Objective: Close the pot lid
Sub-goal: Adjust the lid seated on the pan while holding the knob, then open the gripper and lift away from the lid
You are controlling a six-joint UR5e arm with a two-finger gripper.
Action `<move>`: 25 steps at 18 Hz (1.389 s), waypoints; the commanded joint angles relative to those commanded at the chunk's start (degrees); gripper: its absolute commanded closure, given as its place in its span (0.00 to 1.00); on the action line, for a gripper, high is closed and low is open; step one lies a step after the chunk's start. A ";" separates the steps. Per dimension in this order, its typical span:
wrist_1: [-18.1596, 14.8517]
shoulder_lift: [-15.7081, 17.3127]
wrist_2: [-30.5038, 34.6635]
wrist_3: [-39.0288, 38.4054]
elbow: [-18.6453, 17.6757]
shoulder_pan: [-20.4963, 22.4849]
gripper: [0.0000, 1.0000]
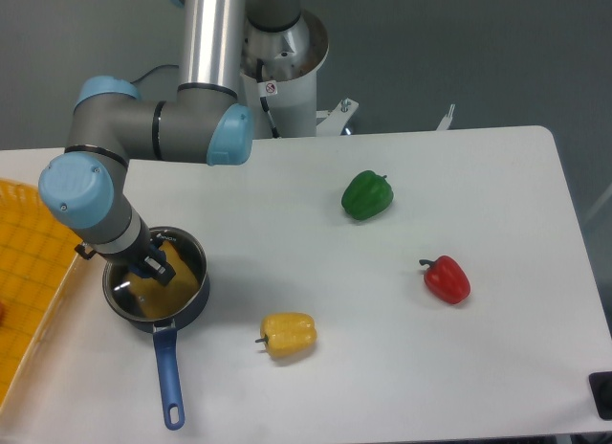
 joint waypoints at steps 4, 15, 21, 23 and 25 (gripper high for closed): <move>-0.09 0.09 -0.09 0.00 0.26 0.17 0.00; -5.88 7.63 0.70 15.25 0.44 7.10 0.00; -6.86 9.93 5.36 33.01 -0.26 17.20 0.00; -7.03 10.11 5.36 40.04 -0.26 22.65 0.00; -9.13 12.38 5.27 47.95 -0.26 28.36 0.00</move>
